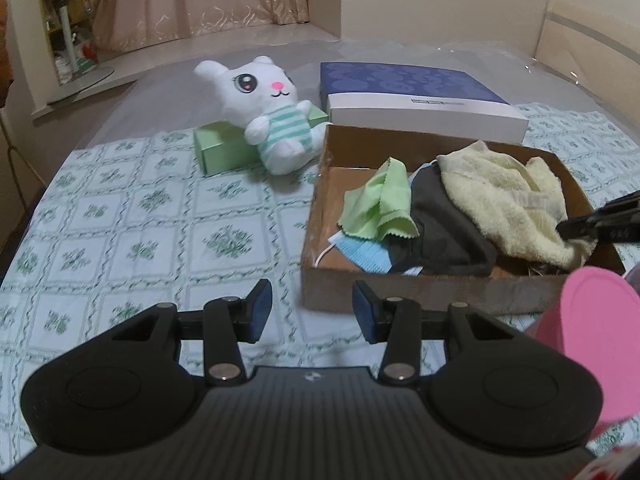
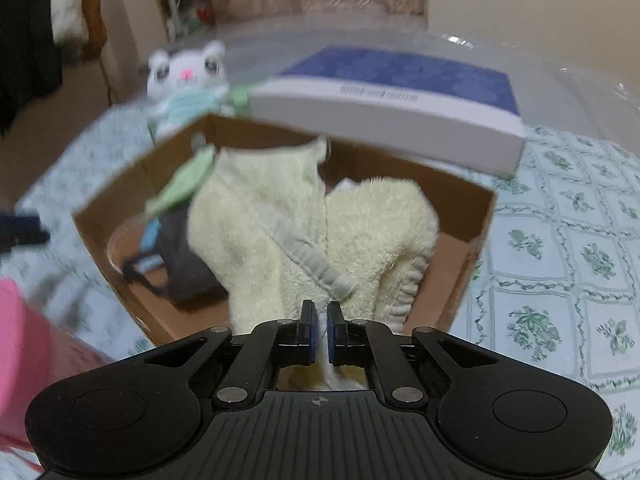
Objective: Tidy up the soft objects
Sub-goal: 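Open both tools over the box to drop the towel and cloth, then move both open tools back toward the white towel and brown hair tie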
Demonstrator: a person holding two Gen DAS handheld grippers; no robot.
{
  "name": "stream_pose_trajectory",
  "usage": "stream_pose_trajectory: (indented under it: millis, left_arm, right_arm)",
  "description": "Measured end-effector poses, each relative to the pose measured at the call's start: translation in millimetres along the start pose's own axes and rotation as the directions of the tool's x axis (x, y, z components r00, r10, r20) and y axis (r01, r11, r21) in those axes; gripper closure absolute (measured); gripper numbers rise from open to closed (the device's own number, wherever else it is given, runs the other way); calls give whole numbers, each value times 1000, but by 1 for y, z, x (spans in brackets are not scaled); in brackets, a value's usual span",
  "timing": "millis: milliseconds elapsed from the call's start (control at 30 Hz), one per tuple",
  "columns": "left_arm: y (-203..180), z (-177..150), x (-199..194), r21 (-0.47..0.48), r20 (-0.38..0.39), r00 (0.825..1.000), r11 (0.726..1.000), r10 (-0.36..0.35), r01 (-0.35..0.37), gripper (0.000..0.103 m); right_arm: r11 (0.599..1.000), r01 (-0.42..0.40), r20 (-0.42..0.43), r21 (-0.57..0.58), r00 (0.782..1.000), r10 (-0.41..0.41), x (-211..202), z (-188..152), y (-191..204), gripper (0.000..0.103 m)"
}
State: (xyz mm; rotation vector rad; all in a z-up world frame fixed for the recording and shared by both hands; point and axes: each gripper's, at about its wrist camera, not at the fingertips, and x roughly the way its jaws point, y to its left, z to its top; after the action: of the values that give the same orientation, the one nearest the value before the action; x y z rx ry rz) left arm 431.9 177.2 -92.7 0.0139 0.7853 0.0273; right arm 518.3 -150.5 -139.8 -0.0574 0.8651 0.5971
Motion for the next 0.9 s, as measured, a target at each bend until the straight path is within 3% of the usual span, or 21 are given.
stream_pose_trajectory:
  millis: [100,233,567,900]
  left_arm:
    - [7,-6,-15,-25,4,1000,1000,9,-9,62]
    - [13,-15,-40,-63,16,1000,998,11,-10,62]
    - [11,-48,-113,-97,50,999,995,12,-7,61]
    - [5,-102,-166,-145,38,999,989,21,-15,61]
  right_arm:
    - [999,-21,84,50,996,17,-31,-1,-3,91]
    - [994,-37,195,106,981,16,-77,-15,-4,41]
    - [983,-49,284,179,959,-4,-155,-62,23,39]
    - [970,-112,246,216,968,57,-183,-116,76,39]
